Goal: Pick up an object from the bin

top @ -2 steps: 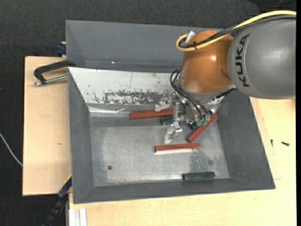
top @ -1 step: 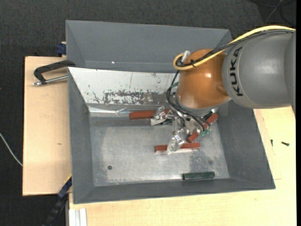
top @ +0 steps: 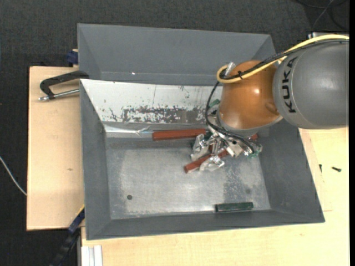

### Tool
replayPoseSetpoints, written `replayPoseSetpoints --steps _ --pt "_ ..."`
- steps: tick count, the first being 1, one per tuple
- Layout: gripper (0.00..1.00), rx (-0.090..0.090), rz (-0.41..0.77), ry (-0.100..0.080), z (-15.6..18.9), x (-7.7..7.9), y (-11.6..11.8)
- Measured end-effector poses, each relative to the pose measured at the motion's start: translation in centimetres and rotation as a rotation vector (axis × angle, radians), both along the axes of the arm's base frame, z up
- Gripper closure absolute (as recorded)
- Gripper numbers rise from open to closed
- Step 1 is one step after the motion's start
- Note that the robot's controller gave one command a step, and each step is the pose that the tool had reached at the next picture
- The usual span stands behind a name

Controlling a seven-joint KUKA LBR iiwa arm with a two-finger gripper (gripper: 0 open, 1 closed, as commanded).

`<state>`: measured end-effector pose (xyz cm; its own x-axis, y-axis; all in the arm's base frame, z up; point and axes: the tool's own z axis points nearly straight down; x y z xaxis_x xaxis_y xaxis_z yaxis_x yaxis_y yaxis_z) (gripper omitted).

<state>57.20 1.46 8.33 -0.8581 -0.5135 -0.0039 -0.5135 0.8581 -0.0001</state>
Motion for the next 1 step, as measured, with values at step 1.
replayPoseSetpoints --steps 1 --pt "1.0 0.0 0.0 0.0 0.0 0.0 0.0"
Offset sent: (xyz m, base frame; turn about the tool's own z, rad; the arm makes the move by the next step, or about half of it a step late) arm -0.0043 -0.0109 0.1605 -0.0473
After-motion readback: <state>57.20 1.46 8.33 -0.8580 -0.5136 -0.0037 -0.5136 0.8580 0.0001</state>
